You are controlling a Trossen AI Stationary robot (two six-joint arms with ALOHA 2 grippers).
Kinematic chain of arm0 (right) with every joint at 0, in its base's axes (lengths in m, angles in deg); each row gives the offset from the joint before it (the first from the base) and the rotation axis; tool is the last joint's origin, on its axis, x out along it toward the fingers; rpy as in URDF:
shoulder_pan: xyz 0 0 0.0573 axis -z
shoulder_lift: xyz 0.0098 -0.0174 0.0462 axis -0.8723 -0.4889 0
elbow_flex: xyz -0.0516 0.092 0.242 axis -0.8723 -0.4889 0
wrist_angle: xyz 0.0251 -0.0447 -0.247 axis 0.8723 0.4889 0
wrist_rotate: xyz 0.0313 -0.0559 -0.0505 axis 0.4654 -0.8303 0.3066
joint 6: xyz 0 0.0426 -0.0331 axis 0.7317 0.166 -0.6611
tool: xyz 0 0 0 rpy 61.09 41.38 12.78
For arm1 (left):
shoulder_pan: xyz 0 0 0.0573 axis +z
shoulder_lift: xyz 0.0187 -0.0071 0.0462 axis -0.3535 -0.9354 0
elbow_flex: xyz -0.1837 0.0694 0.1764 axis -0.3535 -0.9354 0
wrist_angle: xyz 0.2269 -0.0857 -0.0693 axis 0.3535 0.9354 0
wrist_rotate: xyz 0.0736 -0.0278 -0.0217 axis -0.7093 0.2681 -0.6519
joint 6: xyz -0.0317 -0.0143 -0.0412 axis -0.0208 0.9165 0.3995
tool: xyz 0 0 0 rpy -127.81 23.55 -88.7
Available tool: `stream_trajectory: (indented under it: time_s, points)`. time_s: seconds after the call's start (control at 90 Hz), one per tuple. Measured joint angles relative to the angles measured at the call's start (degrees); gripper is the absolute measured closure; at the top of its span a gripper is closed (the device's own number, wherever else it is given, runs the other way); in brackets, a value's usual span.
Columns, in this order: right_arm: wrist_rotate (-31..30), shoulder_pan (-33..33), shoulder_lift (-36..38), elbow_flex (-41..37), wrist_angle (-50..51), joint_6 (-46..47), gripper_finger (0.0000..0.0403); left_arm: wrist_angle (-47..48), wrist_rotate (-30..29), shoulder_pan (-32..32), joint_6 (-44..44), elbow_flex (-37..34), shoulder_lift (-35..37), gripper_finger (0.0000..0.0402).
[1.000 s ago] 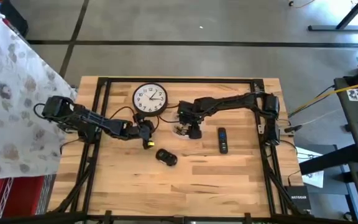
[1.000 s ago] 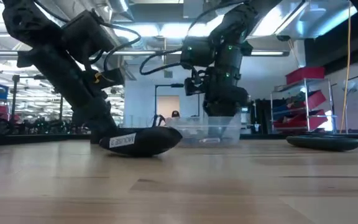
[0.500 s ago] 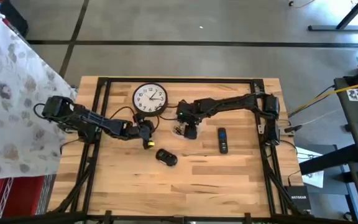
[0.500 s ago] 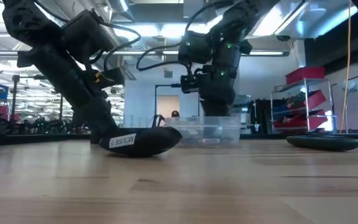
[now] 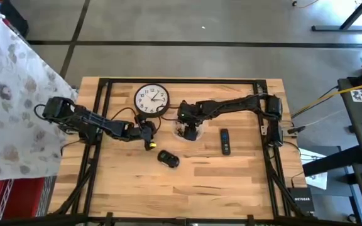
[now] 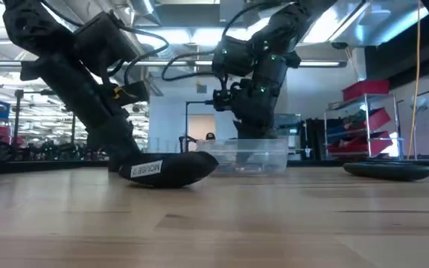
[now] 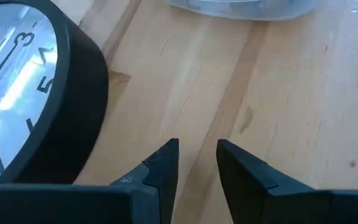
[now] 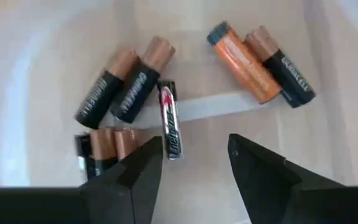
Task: Insert battery
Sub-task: Insert the silver battery into the computer mouse
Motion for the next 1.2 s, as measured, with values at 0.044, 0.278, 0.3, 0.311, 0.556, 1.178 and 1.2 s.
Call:
stream_trajectory:
  time_s: [0.044,0.278,0.3,0.311,0.556,1.178,1.2]
  points:
    - [1.56,0.02,0.00,-0.75,-1.83,0.01,0.0230,0.00,-0.02,-0.01,0.00,0.02,0.00,0.0306]
    - [2.77,0.00,-0.73,-4.52,-7.56,0.81,0.0269,-0.27,-0.03,0.00,-0.04,0.02,0.00,0.0306]
    - [2.82,0.00,-1.21,-4.78,-8.15,0.89,0.0278,-0.27,-0.04,0.00,-0.05,0.02,0.00,0.0306]
    - [2.88,0.00,-1.36,-4.87,-8.43,0.91,0.0283,-0.26,-0.05,0.00,-0.05,0.02,0.00,0.0306]
    - [1.48,-0.07,-3.28,-4.88,-9.35,1.70,0.0390,-0.39,-0.09,0.00,0.27,0.02,0.00,0.0306]
    - [-8.70,-3.48,6.15,11.33,13.55,5.40,0.0401,0.17,-0.68,-0.01,0.07,0.02,0.00,0.0306]
    - [-7.47,-3.88,6.23,12.19,13.86,6.05,0.0401,0.21,-0.68,-0.01,-0.05,0.02,0.00,0.0306]
